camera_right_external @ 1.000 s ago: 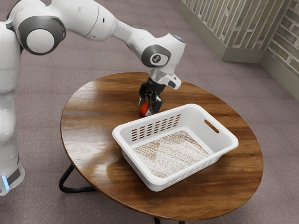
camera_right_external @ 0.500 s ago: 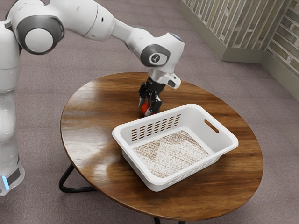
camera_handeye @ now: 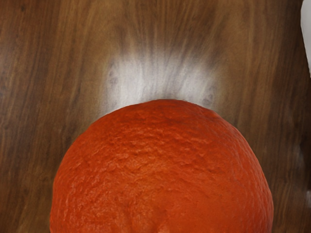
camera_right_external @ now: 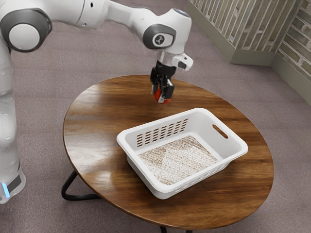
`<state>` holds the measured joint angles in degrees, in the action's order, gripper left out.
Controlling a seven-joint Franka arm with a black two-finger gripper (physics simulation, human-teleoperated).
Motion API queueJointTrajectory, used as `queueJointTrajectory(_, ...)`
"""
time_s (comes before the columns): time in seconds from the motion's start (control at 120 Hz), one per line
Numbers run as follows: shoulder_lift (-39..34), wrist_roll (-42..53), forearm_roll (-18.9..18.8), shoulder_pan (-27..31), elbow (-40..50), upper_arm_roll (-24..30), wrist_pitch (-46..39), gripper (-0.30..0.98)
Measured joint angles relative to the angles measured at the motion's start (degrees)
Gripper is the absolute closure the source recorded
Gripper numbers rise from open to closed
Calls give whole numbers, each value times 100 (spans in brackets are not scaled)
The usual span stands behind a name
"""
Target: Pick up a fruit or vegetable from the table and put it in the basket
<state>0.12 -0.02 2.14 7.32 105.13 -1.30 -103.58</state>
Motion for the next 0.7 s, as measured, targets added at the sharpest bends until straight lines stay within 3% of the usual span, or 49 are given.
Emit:
queueJointTrajectory(0.192,-170,-16,-4,660,-26,717,12,32)
queueJointTrajectory(0.292,-207,-26,-1,734,-58,1092,13,33)
queueJointTrajectory(0.442,-215,-46,10,137,-80,1502,13,33)
queueJointTrajectory(0.583,-209,-62,23,-690,-80,1574,13,33)
queueJointTrajectory(0.7,-200,-47,126,-995,-71,1471,21,15)
